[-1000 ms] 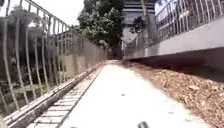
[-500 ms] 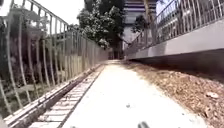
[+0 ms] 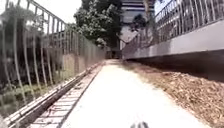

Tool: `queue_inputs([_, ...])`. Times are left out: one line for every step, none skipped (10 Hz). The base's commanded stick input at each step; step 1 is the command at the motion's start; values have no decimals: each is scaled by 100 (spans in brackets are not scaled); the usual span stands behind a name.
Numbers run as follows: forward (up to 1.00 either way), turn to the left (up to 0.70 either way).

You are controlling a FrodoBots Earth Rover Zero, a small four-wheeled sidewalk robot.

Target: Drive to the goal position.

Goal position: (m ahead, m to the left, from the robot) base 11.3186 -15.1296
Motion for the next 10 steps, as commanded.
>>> queue_inputs([70,-35])
queue_inputs([70,-35])
queue_inputs([70,-35])
queue_inputs([70,-33])
queue_inputs([70,-7])
queue_inputs([70,0])
queue_inputs([70,0])
queue_inputs([70,0])
queue_inputs([70,0])
queue_inputs([70,0])
